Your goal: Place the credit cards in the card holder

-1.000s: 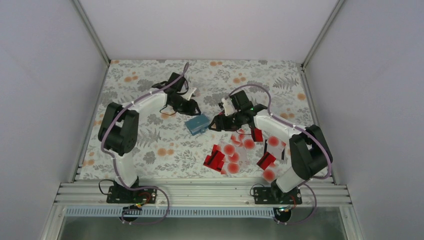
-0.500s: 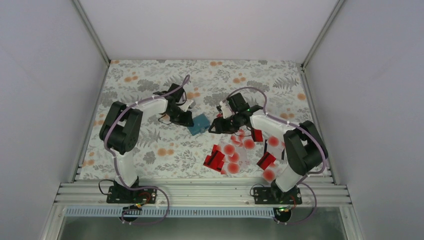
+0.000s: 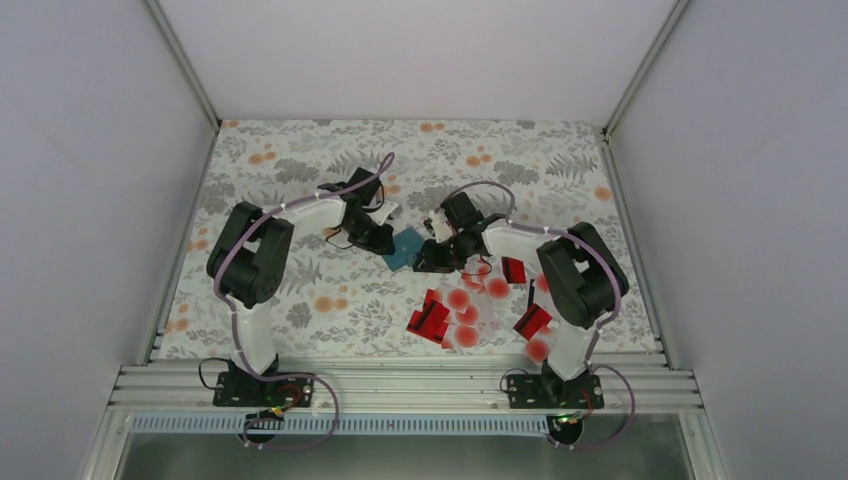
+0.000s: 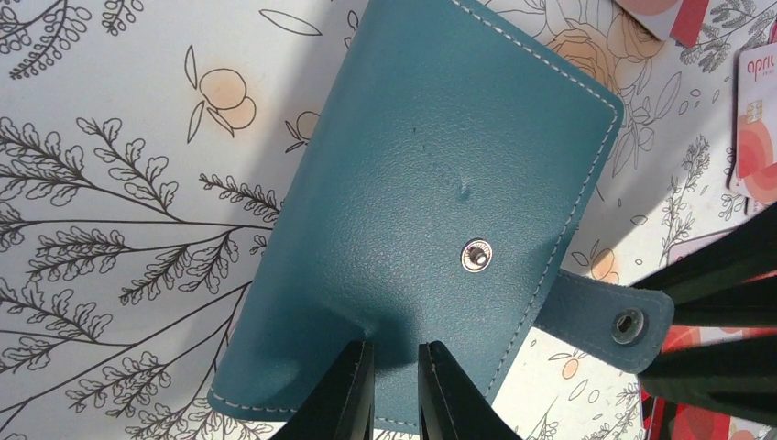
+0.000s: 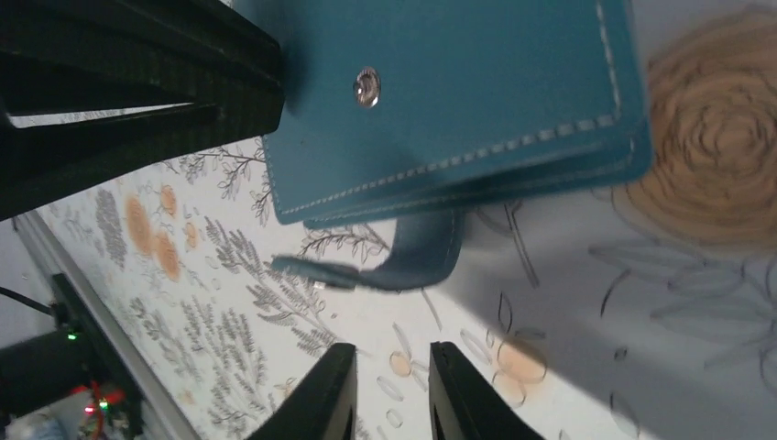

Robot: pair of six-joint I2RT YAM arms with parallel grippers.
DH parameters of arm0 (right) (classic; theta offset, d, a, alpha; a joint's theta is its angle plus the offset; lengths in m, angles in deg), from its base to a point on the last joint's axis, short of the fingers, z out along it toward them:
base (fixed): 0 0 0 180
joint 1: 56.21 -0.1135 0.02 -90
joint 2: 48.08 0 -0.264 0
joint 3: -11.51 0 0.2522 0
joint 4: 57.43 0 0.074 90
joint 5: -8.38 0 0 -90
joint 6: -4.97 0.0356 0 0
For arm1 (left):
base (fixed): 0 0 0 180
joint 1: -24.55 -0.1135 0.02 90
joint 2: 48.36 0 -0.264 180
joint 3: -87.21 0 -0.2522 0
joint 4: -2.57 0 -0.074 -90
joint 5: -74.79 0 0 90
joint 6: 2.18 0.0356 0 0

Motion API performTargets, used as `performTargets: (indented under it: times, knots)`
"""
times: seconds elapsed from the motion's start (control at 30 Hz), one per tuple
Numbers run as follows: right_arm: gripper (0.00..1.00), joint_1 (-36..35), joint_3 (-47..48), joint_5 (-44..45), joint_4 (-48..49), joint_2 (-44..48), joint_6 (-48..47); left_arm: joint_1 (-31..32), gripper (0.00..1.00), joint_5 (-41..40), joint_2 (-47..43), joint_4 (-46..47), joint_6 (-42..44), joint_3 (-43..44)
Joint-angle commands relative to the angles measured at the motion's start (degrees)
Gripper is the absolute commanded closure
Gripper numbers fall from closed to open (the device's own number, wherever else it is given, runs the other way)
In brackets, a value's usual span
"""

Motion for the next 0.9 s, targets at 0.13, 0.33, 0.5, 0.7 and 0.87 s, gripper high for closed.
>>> performTargets:
  times: [0.13, 0.33, 0.5, 0.7, 0.87]
  knots:
    - [0.88, -0.6, 5.5, 2.9, 3.0, -5.4, 0.6, 1.0, 0.85, -2.3, 2.6, -1.6, 1.2, -1.4]
    - [0.87, -0.6, 7.6, 3.0, 3.1, -7.0, 0.5, 1.0, 0.85, -1.7, 2.9, -1.7, 1.8, -1.8]
    - [0.86, -0.6, 8.5, 3.1, 2.9, -7.1, 0.9, 1.0, 0.85, -1.4, 3.1, -2.0, 2.3, -1.6]
    - [0.85, -0.8, 9.6, 2.4, 3.0, -7.5, 1.3, 1.0, 0.85, -1.1, 3.5, -2.3, 2.8, -1.2]
    - [0.82, -1.4, 10.9, 1.5, 1.2, -7.1, 1.4, 0.9, 0.85, -0.4, 3.9, -2.6, 2.7, -0.8]
